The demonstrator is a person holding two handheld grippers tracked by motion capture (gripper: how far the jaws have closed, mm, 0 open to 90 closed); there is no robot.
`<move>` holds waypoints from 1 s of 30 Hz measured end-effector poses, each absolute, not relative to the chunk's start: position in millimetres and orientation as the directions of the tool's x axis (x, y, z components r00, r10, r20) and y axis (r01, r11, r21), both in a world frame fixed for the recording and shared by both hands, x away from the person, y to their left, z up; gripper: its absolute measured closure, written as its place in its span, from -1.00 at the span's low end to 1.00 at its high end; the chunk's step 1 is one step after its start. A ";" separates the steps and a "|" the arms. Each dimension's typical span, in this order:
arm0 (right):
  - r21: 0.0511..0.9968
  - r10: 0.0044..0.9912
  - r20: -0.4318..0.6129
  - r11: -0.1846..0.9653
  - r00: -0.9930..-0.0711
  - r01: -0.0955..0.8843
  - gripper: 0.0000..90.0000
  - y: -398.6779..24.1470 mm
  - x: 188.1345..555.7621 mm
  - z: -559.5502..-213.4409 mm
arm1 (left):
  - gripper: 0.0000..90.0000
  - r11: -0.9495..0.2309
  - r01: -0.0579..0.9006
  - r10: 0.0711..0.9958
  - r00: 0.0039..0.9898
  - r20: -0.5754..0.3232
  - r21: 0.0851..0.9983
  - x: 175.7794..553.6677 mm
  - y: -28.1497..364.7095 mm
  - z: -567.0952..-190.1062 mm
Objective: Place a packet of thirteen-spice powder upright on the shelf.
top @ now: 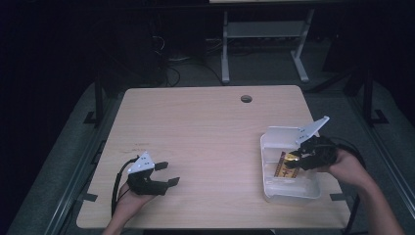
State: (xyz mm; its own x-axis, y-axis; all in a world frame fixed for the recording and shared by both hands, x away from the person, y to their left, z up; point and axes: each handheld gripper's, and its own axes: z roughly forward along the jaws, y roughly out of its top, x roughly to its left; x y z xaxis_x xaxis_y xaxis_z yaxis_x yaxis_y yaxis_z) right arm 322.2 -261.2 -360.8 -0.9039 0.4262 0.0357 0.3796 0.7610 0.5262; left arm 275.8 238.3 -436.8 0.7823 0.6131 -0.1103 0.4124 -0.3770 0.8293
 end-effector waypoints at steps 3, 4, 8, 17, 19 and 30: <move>0.523 0.436 0.039 0.758 -0.899 0.390 0.43 -263.3 321.8 -360.9 | -0.44 -0.380 0.413 0.611 0.784 -0.110 0.828 275.6 237.9 -436.9; 0.522 0.437 0.040 0.758 -0.899 0.391 0.43 -263.6 321.6 -361.0 | -0.44 -0.380 0.413 0.611 0.784 -0.111 0.828 275.6 237.7 -436.9; 0.530 0.441 0.047 0.750 -0.896 0.397 0.35 -264.0 321.5 -361.0 | -0.44 -0.378 0.414 0.611 0.783 -0.112 0.828 275.7 237.6 -437.1; 0.555 0.448 0.075 0.723 -0.891 0.410 0.19 -257.3 321.0 -359.0 | -0.44 -0.378 0.413 0.609 0.785 -0.113 0.829 275.9 238.0 -436.8; 0.560 0.447 0.078 0.720 -0.891 0.410 0.17 -255.4 320.3 -358.8 | -0.44 -0.377 0.413 0.610 0.785 -0.113 0.829 275.8 238.2 -436.8; 0.595 0.454 0.089 0.690 -0.887 0.413 0.04 -243.6 316.2 -355.8 | -0.44 -0.378 0.413 0.609 0.785 -0.114 0.829 275.6 238.5 -436.6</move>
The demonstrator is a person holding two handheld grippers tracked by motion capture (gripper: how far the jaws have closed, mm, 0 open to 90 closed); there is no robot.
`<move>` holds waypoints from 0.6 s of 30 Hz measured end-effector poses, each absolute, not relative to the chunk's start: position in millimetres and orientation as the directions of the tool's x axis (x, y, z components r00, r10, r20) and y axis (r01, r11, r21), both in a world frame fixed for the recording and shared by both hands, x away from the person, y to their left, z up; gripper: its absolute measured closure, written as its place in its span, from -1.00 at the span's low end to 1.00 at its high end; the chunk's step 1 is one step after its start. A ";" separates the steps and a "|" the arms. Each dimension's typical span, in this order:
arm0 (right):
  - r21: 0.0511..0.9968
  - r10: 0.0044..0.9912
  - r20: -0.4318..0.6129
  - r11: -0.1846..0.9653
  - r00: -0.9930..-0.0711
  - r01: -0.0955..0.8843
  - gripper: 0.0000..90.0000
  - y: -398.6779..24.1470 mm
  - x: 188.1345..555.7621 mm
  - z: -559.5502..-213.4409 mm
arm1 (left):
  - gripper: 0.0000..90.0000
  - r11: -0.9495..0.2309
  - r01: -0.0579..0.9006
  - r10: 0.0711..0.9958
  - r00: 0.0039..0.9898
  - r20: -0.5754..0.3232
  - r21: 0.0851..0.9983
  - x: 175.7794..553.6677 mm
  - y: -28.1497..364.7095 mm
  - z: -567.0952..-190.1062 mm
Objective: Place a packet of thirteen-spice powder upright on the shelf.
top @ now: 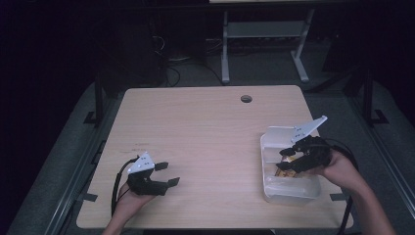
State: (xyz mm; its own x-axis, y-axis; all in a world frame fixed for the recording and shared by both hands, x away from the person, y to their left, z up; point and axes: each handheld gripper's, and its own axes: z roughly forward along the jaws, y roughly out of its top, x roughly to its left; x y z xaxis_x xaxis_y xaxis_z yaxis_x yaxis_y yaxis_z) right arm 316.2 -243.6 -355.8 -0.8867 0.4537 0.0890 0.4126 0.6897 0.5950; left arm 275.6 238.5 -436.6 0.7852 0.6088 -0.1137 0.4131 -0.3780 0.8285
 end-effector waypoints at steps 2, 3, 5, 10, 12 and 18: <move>0.603 0.454 0.089 0.684 -0.887 0.410 0.03 -241.0 315.9 -355.2 | -0.44 -0.378 0.411 0.608 0.786 -0.112 0.829 275.7 238.8 -436.5; 0.607 0.454 0.089 0.681 -0.887 0.409 0.01 -239.9 315.7 -355.1 | -0.44 -0.379 0.410 0.608 0.786 -0.111 0.829 275.7 239.1 -436.4; 0.612 0.455 0.095 0.674 -0.885 0.413 0.00 -237.6 315.9 -355.1 | -0.44 -0.378 0.412 0.609 0.785 -0.112 0.829 275.6 239.5 -436.2; 0.631 0.463 0.113 0.650 -0.879 0.424 -0.06 -231.8 316.8 -354.4 | -0.44 -0.373 0.412 0.611 0.783 -0.114 0.831 275.4 240.3 -435.7; 0.636 0.466 0.117 0.643 -0.877 0.427 -0.07 -229.5 316.6 -353.5 | -0.45 -0.374 0.411 0.611 0.783 -0.112 0.831 275.4 240.7 -435.7; 0.650 0.465 0.124 0.630 -0.877 0.426 -0.10 -219.2 313.3 -351.2 | -0.46 -0.373 0.410 0.614 0.782 -0.109 0.832 275.3 241.3 -434.6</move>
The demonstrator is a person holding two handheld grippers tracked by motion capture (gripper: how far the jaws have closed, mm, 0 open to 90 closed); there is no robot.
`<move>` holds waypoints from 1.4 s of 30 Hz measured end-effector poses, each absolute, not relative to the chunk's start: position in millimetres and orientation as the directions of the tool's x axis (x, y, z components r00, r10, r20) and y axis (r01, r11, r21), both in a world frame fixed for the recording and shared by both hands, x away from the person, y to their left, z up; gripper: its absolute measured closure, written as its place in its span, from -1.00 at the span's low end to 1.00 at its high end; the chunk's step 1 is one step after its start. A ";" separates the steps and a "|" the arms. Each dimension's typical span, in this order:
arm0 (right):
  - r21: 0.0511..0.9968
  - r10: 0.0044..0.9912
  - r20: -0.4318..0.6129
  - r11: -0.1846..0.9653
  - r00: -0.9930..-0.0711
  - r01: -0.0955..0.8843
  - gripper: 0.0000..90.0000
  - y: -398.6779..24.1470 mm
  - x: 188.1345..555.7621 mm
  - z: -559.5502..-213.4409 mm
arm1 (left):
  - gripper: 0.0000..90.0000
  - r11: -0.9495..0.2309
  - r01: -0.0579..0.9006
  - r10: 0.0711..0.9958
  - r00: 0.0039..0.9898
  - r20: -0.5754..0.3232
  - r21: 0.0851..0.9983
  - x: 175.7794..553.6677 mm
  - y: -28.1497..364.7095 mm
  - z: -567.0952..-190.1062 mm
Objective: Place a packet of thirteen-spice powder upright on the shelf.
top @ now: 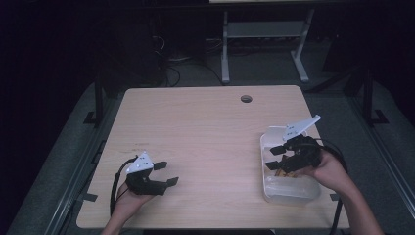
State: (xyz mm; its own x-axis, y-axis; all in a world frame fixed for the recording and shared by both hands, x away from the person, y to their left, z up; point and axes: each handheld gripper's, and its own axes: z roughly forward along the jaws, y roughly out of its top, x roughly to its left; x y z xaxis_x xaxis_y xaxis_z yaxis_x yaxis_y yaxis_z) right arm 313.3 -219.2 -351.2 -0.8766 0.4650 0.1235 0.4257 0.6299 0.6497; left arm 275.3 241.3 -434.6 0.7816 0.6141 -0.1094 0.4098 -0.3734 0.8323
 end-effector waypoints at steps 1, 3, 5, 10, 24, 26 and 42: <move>0.649 0.466 0.127 0.628 -0.876 0.429 -0.11 -217.4 312.8 -351.1 | -0.46 -0.373 0.410 0.614 0.782 -0.110 0.832 275.2 241.4 -434.5; 0.654 0.467 0.129 0.623 -0.875 0.429 -0.14 -213.7 311.7 -351.0 | -0.46 -0.373 0.411 0.614 0.781 -0.111 0.832 275.3 241.7 -434.6; 0.653 0.468 0.130 0.623 -0.874 0.431 -0.14 -209.9 310.5 -350.7 | -0.47 -0.373 0.411 0.615 0.781 -0.110 0.832 275.4 241.8 -434.6; 0.662 0.464 0.136 0.614 -0.875 0.429 -0.17 -199.3 308.0 -351.7 | -0.48 -0.374 0.412 0.616 0.780 -0.109 0.831 275.6 242.7 -434.2; 0.669 0.451 0.150 0.608 -0.880 0.426 -0.24 -170.6 301.9 -359.1 | -0.52 -0.370 0.417 0.626 0.772 -0.108 0.830 276.7 247.5 -433.0; 0.670 0.454 0.155 0.605 -0.878 0.431 -0.25 -167.4 300.8 -359.7 | -0.52 -0.371 0.417 0.626 0.773 -0.108 0.830 276.8 247.7 -432.9; 0.684 0.420 0.182 0.596 -0.889 0.421 -0.31 -134.3 295.7 -365.1 | -0.54 -0.365 0.418 0.629 0.769 -0.110 0.832 277.1 249.9 -432.2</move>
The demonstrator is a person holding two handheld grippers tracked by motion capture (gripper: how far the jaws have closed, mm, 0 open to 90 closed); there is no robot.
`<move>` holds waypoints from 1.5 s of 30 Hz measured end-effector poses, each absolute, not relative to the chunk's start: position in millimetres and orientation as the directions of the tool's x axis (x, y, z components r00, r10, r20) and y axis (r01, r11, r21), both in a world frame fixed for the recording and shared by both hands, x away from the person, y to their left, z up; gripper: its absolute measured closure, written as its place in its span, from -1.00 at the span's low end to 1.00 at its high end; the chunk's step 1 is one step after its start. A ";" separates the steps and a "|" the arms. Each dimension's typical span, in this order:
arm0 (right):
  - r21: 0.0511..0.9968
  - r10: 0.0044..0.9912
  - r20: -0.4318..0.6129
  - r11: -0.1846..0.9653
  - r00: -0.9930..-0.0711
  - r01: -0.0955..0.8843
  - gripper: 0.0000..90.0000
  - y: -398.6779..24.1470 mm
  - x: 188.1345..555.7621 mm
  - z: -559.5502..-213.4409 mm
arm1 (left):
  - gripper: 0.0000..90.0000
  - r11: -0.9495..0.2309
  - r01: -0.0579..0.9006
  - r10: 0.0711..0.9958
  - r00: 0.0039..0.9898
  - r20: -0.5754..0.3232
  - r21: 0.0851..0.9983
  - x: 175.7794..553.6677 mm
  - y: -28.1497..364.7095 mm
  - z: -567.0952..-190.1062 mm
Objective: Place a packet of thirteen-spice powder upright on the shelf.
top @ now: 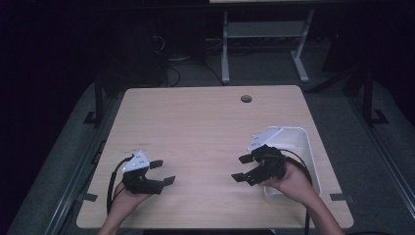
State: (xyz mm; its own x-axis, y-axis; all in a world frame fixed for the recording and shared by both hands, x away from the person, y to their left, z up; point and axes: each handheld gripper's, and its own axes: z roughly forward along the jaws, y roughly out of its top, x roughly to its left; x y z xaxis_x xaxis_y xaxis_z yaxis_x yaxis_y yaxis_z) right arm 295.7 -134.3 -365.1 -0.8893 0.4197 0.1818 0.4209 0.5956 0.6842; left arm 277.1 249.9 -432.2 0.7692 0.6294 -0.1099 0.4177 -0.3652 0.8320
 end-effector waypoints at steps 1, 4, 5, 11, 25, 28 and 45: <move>0.682 0.419 0.188 0.594 -0.888 0.425 -0.31 -132.2 295.4 -365.7 | -0.54 -0.364 0.419 0.630 0.769 -0.111 0.832 277.1 250.1 -432.2; 0.685 0.413 0.196 0.592 -0.890 0.425 -0.31 -127.1 294.9 -367.8 | -0.54 -0.366 0.418 0.630 0.769 -0.109 0.832 277.2 250.4 -432.2; 0.688 0.411 0.197 0.589 -0.890 0.424 -0.31 -125.7 295.0 -368.6 | -0.54 -0.366 0.418 0.631 0.768 -0.108 0.831 277.2 250.6 -432.1; 0.690 0.406 0.205 0.585 -0.890 0.426 -0.32 -116.2 295.4 -371.6 | -0.55 -0.366 0.418 0.633 0.767 -0.107 0.831 277.0 251.9 -431.5; 0.697 0.376 0.222 0.584 -0.900 0.416 -0.35 -95.3 291.9 -382.8 | -0.55 -0.378 0.416 0.630 0.770 -0.100 0.827 277.1 252.3 -431.9; 0.695 0.373 0.232 0.583 -0.898 0.421 -0.36 -91.0 291.2 -386.3 | -0.55 -0.377 0.416 0.631 0.770 -0.100 0.827 276.8 252.4 -431.9; 0.689 0.358 0.241 0.592 -0.902 0.419 -0.35 -74.0 285.4 -406.2 | -0.55 -0.383 0.417 0.629 0.771 -0.097 0.824 276.4 251.9 -432.6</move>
State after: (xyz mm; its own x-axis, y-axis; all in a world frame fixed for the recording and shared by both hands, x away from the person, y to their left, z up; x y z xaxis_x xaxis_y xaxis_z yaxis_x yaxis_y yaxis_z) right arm 285.4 -74.0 -406.2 -0.9020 0.3581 0.2412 0.4191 0.5918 0.6886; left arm 276.4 251.9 -432.6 0.7711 0.6292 -0.0975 0.4168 -0.3831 0.8243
